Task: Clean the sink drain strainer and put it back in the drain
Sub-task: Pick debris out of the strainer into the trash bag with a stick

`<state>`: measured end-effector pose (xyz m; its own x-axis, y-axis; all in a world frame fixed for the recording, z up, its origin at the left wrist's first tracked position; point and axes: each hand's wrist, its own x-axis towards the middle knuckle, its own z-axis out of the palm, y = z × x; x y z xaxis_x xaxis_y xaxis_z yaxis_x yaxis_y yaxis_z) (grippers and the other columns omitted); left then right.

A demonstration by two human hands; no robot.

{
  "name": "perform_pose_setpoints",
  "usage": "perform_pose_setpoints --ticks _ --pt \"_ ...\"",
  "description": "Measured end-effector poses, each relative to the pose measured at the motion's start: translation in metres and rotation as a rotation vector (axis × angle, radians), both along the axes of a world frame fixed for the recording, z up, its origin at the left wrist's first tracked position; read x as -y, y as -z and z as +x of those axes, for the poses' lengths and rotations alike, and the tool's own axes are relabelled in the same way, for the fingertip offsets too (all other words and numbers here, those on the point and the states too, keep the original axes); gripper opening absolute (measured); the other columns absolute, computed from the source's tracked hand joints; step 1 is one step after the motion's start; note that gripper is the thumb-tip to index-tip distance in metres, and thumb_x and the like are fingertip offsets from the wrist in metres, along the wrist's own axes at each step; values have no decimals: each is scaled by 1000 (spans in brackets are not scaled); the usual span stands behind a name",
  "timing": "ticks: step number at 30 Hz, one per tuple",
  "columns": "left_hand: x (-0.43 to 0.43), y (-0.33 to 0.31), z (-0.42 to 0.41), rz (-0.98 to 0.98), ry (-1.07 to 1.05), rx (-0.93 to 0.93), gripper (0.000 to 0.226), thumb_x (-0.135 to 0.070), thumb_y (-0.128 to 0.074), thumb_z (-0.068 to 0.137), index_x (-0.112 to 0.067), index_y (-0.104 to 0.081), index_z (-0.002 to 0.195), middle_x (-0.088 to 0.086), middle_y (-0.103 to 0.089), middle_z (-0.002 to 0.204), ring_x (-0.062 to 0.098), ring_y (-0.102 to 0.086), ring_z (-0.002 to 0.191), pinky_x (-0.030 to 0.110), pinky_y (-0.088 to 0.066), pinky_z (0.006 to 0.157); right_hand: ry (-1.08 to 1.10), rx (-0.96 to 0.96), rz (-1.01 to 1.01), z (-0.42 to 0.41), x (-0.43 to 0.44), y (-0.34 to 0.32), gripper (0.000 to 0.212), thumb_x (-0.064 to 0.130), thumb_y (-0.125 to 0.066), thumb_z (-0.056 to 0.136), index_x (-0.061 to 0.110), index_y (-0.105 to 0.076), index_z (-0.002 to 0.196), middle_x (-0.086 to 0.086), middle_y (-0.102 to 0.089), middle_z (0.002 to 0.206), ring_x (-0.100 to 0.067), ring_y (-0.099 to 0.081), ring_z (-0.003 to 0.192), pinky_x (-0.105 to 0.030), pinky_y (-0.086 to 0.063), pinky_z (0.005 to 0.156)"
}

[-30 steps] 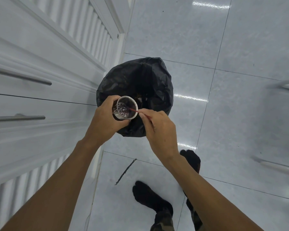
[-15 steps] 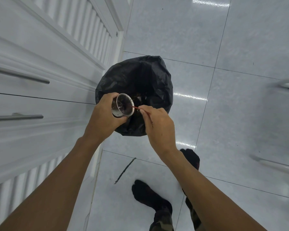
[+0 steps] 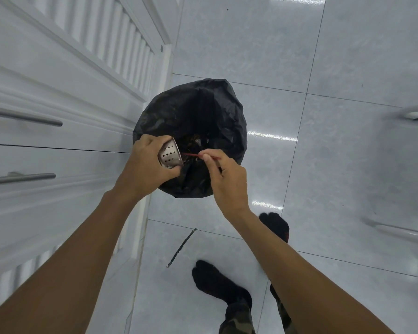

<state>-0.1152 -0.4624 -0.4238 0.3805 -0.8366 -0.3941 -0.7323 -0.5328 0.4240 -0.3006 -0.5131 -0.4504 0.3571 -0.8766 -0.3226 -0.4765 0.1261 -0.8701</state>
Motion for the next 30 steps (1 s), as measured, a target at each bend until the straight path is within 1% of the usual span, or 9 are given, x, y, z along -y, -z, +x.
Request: perform_pose_setpoints --ticks 2,4,6,10,14,18,22,26,30 --pt "2 1 0 9 -9 -6 75 -36 -86 74 -19 -53 140 8 -53 132 25 -51 120 35 -48 98 71 44 12 -1 3 0 21 31 -55 103 25 -72 115 16 -72 106 3 -64 96 -6 -48 89" --pt "3 3 0 5 -6 -14 75 -37 -86 75 -19 -53 140 8 -54 132 24 -52 118 30 -46 94 -30 101 49 0 0 -1 20 30 -57 102 24 -72 115 17 -71 106 3 -64 100 -12 -52 91" --pt "3 5 0 4 2 -17 75 -39 -85 75 -18 -54 139 8 -56 131 24 -54 117 26 -44 92 -68 65 38 0 -3 0 20 27 -58 102 23 -72 115 14 -72 109 0 -65 98 -12 -51 93" --pt "1 7 0 7 -33 -13 75 -41 -85 75 -19 -54 139 8 -57 129 24 -55 115 25 -45 91 116 30 20 -4 1 2 21 29 -57 103 22 -73 115 12 -74 107 -2 -66 97 -8 -49 90" --pt "0 7 0 2 -29 -30 75 -41 -86 75 -18 -54 139 7 -59 126 18 -55 109 24 -46 86 -57 39 23 2 -9 2 20 28 -58 103 22 -73 115 11 -74 105 -5 -66 96 -16 -54 91" --pt "-3 8 0 20 -59 -37 75 -42 -85 76 -18 -52 140 7 -60 127 22 -58 111 26 -50 88 147 14 22 1 -1 3 23 29 -57 103 20 -73 116 11 -74 107 -5 -66 97 -14 -52 91" --pt "-5 12 5 56 -93 -67 73 -49 -81 78 -19 -52 139 4 -63 126 21 -60 109 27 -51 87 -46 46 17 5 -7 0 22 27 -58 103 19 -73 116 8 -74 107 -8 -66 99 -19 -54 95" --pt "-6 13 4 53 -139 -91 70 -51 -78 80 -21 -53 138 0 -64 125 15 -57 105 23 -49 85 145 -21 -29 2 0 2 24 30 -56 104 20 -72 117 9 -73 108 -6 -65 97 -13 -51 91" --pt "-8 14 6 43 -129 -87 70 -52 -77 80 -20 -53 138 1 -64 125 13 -56 104 20 -47 83 -66 21 -38 2 -5 2 22 28 -57 103 20 -73 115 7 -74 107 -8 -67 97 -12 -51 91"
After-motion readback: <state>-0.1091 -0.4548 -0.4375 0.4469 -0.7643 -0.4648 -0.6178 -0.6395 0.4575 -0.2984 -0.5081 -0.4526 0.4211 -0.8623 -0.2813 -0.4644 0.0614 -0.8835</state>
